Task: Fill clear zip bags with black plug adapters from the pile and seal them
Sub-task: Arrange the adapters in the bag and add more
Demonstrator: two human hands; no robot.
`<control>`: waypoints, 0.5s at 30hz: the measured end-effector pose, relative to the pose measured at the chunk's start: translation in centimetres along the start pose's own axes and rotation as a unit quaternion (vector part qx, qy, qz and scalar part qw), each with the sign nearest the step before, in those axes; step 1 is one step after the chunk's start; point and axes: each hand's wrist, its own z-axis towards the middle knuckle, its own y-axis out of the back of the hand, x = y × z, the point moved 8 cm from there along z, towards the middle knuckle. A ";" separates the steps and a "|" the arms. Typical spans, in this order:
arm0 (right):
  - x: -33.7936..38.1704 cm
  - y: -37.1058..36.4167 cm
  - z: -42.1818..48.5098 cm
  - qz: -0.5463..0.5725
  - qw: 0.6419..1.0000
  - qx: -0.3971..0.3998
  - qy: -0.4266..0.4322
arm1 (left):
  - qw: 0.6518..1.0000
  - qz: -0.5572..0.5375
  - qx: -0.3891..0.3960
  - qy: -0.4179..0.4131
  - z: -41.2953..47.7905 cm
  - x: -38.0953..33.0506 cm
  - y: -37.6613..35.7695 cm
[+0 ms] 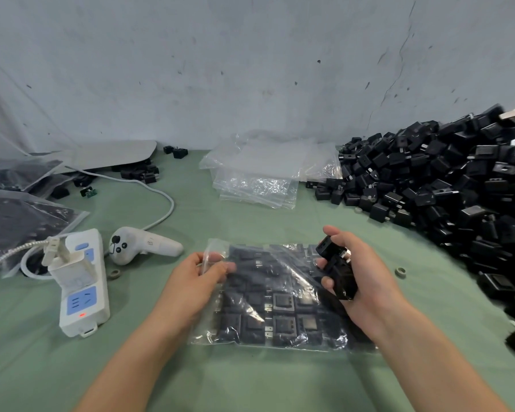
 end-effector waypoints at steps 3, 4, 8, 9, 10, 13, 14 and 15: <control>0.1 -0.1 0.1 0.005 1.000 0.006 0.004 | 1.000 -0.009 0.029 -0.002 0.0 -0.1 -0.5; 0.2 -0.1 0.1 0.004 1.000 0.008 0.006 | 0.999 -0.010 0.035 -0.002 0.0 -0.1 -0.6; 0.3 -0.3 0.2 -0.004 1.000 0.021 0.017 | 0.998 -0.017 0.056 0.003 0.1 0.1 -0.8; 0.3 -0.4 0.3 -0.002 0.999 0.026 0.019 | 0.998 -0.023 0.056 0.007 0.2 0.3 -0.7; 0.4 -0.5 0.3 -0.001 0.999 0.033 0.023 | 0.998 -0.028 0.053 0.011 0.3 0.4 -0.5; 0.6 -1.0 0.3 -0.003 0.997 0.060 0.040 | 0.999 -0.036 0.028 0.014 0.7 0.3 0.3; 0.7 -1.2 0.2 -0.005 0.997 0.067 0.047 | 0.999 -0.037 0.010 0.013 0.8 0.3 0.7; 0.7 -1.3 0.2 -0.009 0.996 0.074 0.054 | 0.999 -0.034 -0.015 0.009 1.0 0.2 1.3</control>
